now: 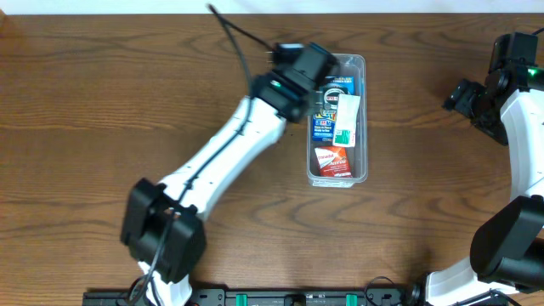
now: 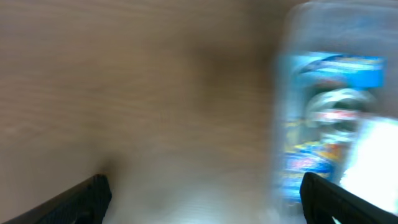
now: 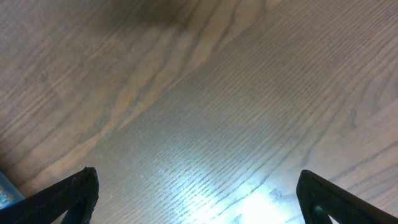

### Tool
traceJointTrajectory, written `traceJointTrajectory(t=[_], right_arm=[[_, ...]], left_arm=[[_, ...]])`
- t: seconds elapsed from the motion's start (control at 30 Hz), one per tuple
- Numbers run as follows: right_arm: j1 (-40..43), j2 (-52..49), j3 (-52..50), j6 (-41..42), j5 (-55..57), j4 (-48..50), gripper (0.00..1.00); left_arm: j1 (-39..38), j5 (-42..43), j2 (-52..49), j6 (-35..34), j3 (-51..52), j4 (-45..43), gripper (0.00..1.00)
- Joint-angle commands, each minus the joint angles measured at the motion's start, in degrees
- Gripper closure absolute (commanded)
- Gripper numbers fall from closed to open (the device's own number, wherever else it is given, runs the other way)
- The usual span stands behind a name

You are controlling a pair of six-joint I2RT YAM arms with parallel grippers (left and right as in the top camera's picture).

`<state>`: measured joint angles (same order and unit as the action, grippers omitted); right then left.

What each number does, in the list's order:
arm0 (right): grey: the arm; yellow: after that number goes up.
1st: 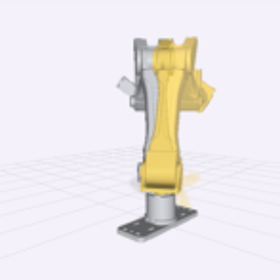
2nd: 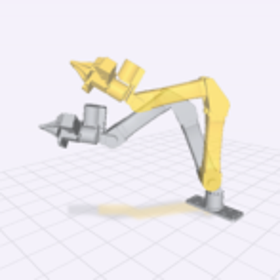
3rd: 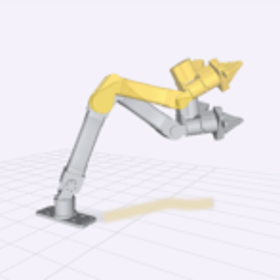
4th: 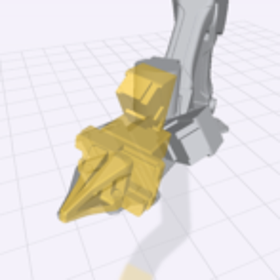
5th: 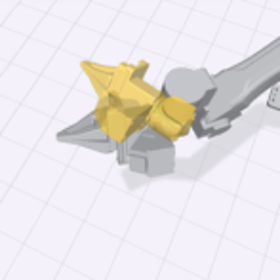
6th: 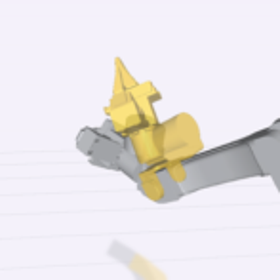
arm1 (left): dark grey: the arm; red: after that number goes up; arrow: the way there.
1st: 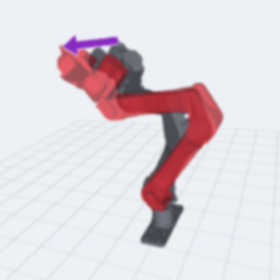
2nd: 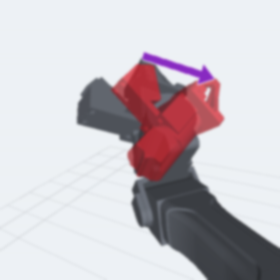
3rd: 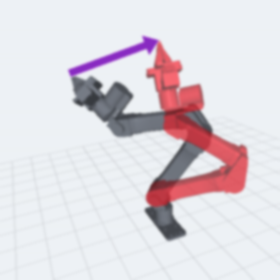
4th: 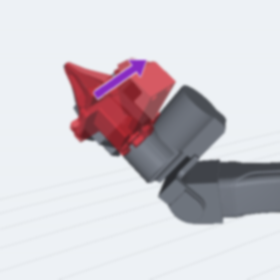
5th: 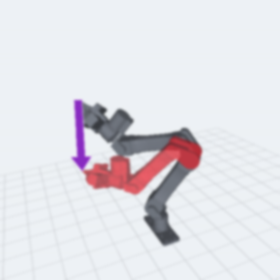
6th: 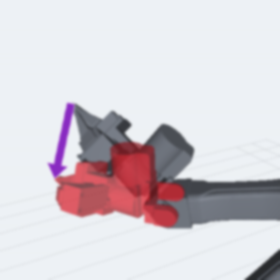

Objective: Pack container
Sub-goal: 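Release the box into the container and withdraw the left gripper, then lower the left gripper onto the white-capped bottle and grasp it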

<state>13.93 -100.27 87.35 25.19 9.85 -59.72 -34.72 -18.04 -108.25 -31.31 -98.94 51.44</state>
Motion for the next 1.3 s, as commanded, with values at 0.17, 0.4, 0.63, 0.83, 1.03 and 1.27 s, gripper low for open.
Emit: traceJointTrajectory(t=[0.17,0.4,0.63,0.83,1.03,1.27], right_arm=[[0.3,-0.2,0.0,0.0,0.2,-0.1,0.01],[0.3,-0.2,0.0,0.0,0.2,-0.1,0.01],[0.3,-0.2,0.0,0.0,0.2,-0.1,0.01],[0.3,-0.2,0.0,0.0,0.2,-0.1,0.01],[0.3,-0.2,0.0,0.0,0.2,-0.1,0.01],[0.3,-0.2,0.0,0.0,0.2,-0.1,0.01]], left_arm=[[11.8,13.8,3.8,10.1,0.0,12.8,0.0],[15.2,13.8,3.1,8.9,1.3,17.6,0.0],[15.8,13.8,2.7,8.6,2.4,22.0,0.0],[15.8,15.9,2.5,8.6,5.3,20.7,0.0],[15.8,16.0,2.2,8.6,6.1,19.5,0.0],[15.8,16.2,0.3,8.8,7.3,18.3,0.0]])
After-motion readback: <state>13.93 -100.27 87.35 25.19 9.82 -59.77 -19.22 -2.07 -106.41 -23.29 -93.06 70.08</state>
